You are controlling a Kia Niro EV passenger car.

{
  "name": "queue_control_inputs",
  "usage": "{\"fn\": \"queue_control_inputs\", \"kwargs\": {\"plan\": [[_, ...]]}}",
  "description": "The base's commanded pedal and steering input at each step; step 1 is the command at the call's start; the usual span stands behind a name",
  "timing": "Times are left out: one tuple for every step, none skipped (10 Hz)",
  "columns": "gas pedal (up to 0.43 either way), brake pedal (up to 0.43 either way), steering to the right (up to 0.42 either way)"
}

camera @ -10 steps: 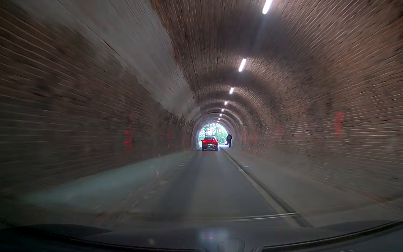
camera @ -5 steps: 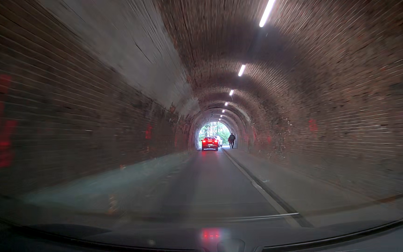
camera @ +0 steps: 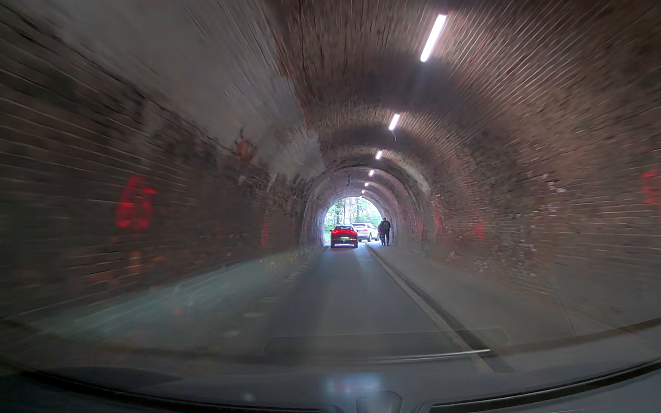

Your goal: Follow the waypoints while adhering to traffic rules and regulations

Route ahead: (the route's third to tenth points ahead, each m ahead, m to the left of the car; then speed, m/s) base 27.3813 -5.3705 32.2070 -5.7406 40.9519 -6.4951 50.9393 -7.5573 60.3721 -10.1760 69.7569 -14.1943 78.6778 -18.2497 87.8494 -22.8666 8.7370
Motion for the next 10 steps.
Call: {"fn": "queue_control_inputs", "kwargs": {"plan": [[0.138, 0.0, -0.002], [0.138, 0.0, -0.002], [0.13, 0.0, -0.002], [0.118, 0.0, -0.003], [0.118, 0.0, -0.003], [0.118, 0.0, -0.004], [0.118, 0.0, -0.005], [0.11, 0.0, -0.005], [0.11, 0.0, -0.006], [0.11, 0.0, -0.006]]}}
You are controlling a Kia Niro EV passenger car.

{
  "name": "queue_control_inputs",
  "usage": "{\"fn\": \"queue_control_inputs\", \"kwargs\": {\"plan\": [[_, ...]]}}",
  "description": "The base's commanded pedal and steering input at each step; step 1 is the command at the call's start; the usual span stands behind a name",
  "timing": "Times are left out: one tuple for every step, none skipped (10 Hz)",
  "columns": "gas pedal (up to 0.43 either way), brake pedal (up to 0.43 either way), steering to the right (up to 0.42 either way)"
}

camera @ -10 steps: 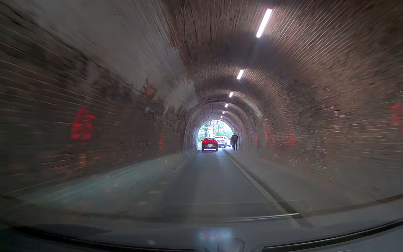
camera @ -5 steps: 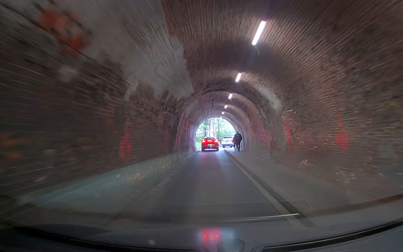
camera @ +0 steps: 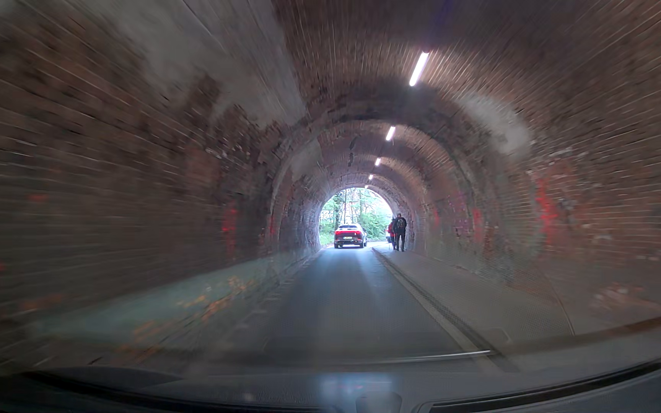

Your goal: Follow the waypoints while adhering to traffic rules and regulations

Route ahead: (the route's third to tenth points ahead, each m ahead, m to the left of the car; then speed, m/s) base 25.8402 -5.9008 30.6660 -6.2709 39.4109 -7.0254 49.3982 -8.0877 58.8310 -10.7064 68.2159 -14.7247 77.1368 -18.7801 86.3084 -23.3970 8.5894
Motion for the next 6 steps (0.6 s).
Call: {"fn": "queue_control_inputs", "kwargs": {"plan": [[0.11, 0.0, -0.006], [0.11, 0.0, -0.006], [0.11, 0.0, -0.005], [0.098, 0.0, -0.005], [0.098, 0.0, -0.005], [0.098, 0.0, -0.005]]}}
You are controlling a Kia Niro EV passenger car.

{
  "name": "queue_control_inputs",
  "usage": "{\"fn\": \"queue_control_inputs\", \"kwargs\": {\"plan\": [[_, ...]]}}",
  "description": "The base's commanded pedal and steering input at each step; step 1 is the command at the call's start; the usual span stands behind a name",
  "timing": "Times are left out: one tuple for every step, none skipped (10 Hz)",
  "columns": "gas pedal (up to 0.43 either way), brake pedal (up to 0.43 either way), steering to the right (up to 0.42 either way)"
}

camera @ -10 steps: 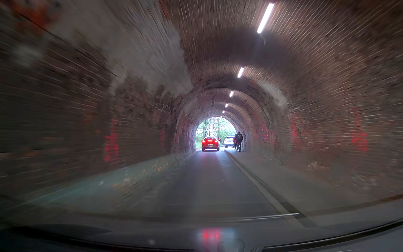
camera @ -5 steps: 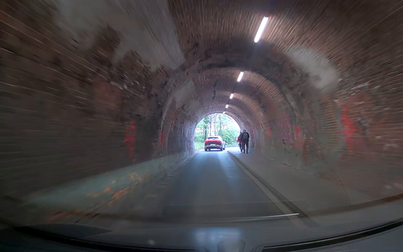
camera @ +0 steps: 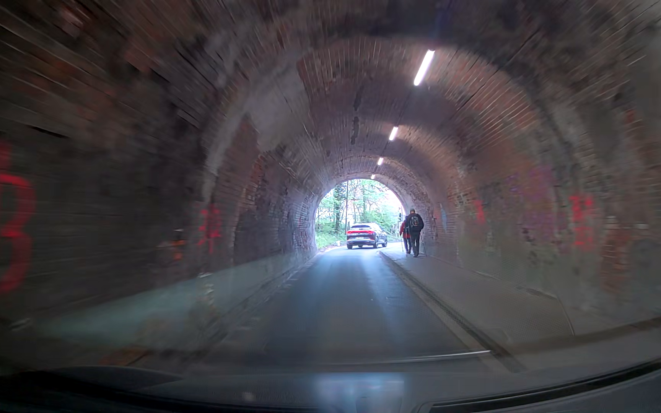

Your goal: Follow the waypoints while adhering to traffic rules and regulations

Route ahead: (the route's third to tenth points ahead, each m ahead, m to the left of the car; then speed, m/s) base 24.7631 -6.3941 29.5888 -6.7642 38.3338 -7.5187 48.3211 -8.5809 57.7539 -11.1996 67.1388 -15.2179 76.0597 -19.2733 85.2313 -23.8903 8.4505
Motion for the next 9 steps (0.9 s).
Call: {"fn": "queue_control_inputs", "kwargs": {"plan": [[0.098, 0.0, -0.003], [0.098, 0.0, -0.002], [0.098, 0.0, -0.002], [0.098, 0.0, -0.002], [0.098, 0.0, -0.002], [0.098, 0.0, -0.002], [0.098, 0.0, -0.002], [0.098, 0.0, -0.002], [0.098, 0.0, -0.002]]}}
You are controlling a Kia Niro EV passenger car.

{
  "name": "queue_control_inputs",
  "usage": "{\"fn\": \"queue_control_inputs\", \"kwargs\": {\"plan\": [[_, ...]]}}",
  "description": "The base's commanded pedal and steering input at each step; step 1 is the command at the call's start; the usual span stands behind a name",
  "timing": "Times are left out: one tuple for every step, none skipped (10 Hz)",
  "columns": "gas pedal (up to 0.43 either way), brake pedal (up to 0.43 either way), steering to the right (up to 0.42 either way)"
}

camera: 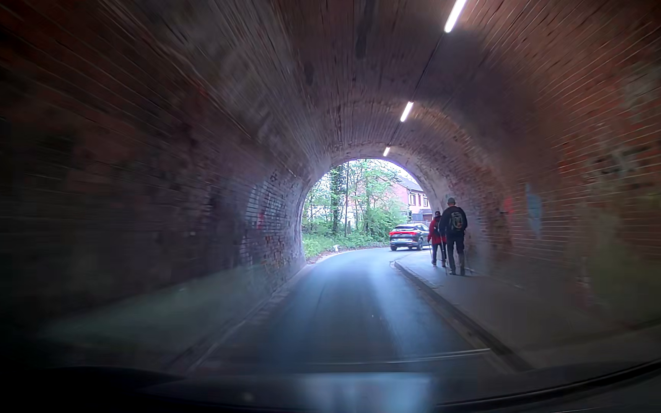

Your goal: Follow the waypoints while adhering to traffic rules and regulations

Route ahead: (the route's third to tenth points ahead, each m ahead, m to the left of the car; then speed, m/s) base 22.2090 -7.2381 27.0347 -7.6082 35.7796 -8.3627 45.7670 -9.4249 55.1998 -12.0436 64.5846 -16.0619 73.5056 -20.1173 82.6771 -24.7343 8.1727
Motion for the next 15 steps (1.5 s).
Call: {"fn": "queue_control_inputs", "kwargs": {"plan": [[0.098, 0.0, -0.002], [0.098, 0.0, -0.002], [0.098, 0.0, 0.001], [0.098, 0.0, 0.004], [0.098, 0.0, 0.005], [0.098, 0.0, 0.005], [0.098, 0.0, 0.005], [0.098, 0.0, 0.005], [0.098, 0.0, 0.007], [0.098, 0.0, 0.008], [0.098, 0.0, 0.008], [0.098, 0.0, 0.009], [0.098, 0.0, 0.011], [0.098, 0.0, 0.013], [0.098, 0.0, 0.014]]}}
